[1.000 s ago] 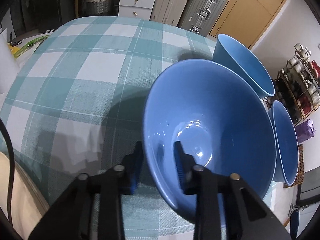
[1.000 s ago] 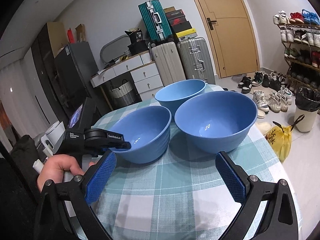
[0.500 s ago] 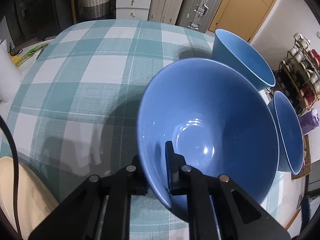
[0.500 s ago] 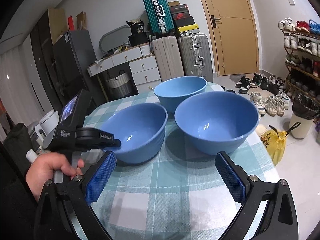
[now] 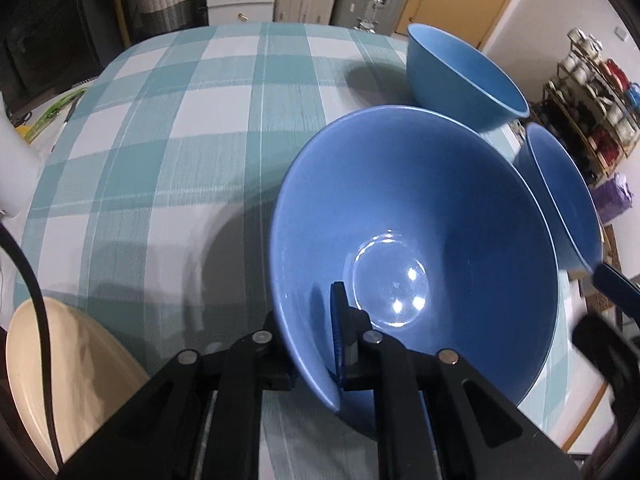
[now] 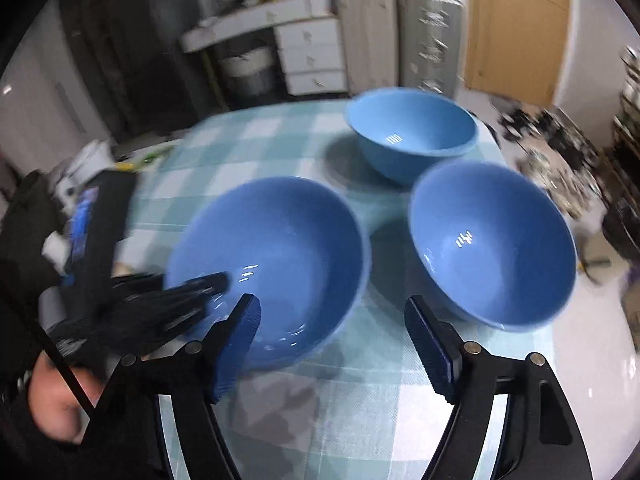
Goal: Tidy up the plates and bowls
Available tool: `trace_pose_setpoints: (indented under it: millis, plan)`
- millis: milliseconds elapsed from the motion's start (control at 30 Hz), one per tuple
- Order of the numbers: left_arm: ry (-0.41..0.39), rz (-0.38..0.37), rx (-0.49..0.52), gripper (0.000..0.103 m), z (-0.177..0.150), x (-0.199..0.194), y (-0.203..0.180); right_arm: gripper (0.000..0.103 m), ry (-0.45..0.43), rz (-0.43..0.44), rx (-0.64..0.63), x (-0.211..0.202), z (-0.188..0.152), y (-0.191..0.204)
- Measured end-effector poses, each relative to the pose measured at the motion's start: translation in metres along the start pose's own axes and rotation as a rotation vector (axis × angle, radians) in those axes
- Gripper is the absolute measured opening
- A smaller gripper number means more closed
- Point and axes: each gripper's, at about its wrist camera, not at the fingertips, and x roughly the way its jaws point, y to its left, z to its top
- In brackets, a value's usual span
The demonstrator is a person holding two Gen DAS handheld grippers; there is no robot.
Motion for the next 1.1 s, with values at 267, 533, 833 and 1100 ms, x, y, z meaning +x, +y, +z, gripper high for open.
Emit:
trace_pose_setpoints:
  millis: [267,533,833,1100]
  plan:
    - [0.023,-0.011,0.051,0.010,-0.022,-0.013,-0.004,0.047,0.102,0.058,0.159,0.031,-0.014,-0.009]
    - [0.057,-0.010,0.098,0.011,-0.040,-0.017,-0.009,0.012,0.131,0.064,0.133,0.031,-0.027,-0.011]
    - [0.081,-0.041,0.143,0.011,-0.066,-0.029,-0.027,0.009,0.150,0.057,0.133,0.002,-0.056,-0.023]
    - [0.062,-0.045,0.219,0.013,-0.103,-0.040,-0.066,0.009,0.157,0.028,0.179,-0.025,-0.094,-0.052]
